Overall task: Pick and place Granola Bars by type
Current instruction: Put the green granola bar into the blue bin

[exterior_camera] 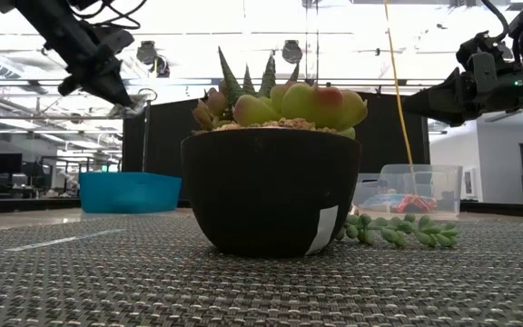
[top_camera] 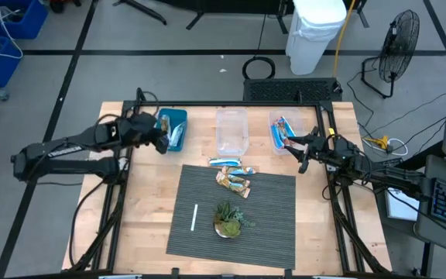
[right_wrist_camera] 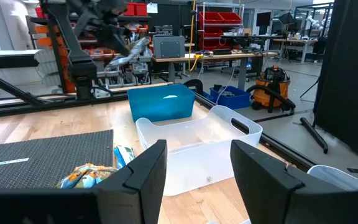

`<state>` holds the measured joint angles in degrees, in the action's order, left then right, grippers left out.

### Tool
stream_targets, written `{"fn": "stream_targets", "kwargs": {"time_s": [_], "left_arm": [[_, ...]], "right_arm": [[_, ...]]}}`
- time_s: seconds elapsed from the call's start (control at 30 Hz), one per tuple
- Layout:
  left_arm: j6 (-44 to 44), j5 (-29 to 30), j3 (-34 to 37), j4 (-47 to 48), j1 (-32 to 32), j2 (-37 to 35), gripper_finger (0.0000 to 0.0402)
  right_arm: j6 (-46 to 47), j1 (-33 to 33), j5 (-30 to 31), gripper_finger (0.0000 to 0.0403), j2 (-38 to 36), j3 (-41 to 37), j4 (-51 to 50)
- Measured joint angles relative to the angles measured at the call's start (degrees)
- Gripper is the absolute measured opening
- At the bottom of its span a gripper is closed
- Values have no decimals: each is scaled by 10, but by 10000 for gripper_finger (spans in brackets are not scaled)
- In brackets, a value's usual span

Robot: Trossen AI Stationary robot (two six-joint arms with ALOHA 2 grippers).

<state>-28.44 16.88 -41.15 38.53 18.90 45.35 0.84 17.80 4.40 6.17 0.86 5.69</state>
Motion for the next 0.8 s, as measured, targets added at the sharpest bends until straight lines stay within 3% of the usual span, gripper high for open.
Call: {"fn": "stream_targets", "kwargs": {"time_s": [0.17, 0.37, 0.8], "left_arm": [[53, -46, 0, -23, 79, 24, 6], [89, -49, 0, -23, 143, 73, 6], [113, -51, 0, -24, 184, 210, 6]], "right_arm": [[0, 0, 0, 169, 0, 0, 0], [0, 0, 0, 169, 0, 0, 0], [0, 0, 0, 169, 0, 0, 0]]}}
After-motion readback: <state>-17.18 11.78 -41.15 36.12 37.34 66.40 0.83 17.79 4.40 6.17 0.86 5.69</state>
